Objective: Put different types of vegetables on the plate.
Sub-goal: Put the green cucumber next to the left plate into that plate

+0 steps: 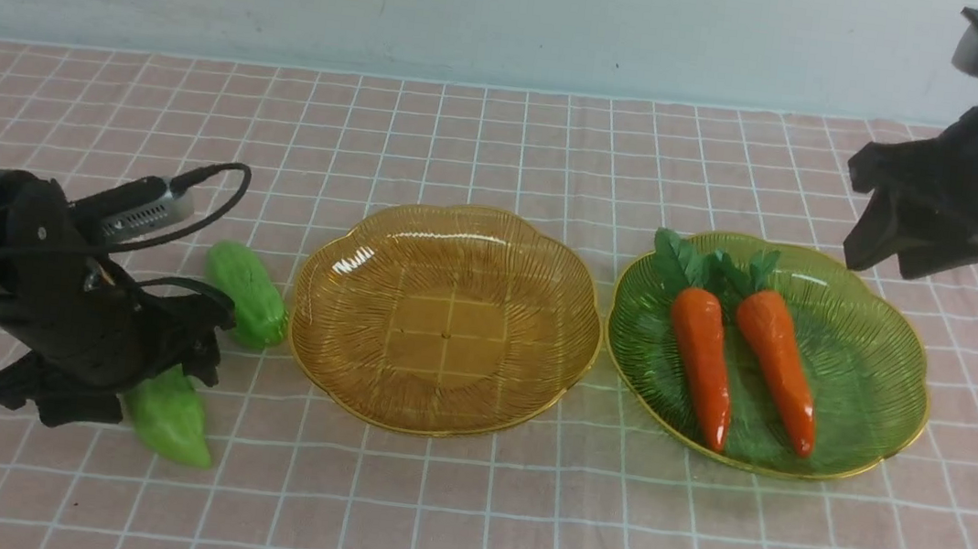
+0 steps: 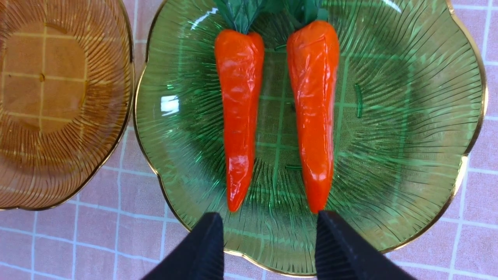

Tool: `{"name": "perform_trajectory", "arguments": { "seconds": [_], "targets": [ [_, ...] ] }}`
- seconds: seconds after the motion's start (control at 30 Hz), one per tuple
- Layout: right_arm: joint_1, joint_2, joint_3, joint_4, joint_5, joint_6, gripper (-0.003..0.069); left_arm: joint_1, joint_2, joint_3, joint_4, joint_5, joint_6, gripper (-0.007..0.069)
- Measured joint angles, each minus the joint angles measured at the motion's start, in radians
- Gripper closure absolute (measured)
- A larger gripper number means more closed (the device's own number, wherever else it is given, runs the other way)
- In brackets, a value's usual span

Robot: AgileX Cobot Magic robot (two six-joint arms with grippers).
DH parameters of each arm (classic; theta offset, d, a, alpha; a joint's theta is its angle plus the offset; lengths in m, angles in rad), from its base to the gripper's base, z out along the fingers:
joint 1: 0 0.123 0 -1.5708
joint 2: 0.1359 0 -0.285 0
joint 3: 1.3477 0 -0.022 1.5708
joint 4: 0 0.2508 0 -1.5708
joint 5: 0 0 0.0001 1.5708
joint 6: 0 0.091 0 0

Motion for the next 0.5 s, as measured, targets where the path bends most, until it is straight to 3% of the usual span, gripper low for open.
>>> {"name": "perform_trajectory", "arguments": {
  "seconds": [0.23,0.37,0.5],
  "targets": [
    [0.0,0.0,0.0,0.006,0.0,-0.001,0.0354,-0.183,0.142,-0.258,-0.028,0.06,0.073,0.0283],
    [0.0,0.0,0.0,0.006,0.0,-0.001,0.0354,-0.221,0.242,-0.357,-0.093,0.075,0.073,0.0187],
    [0.0,0.0,0.0,0.006,0.0,-0.009,0.0354,-0.21,0.259,-0.412,-0.124,0.126,0.073,0.0039]
  ]
}}
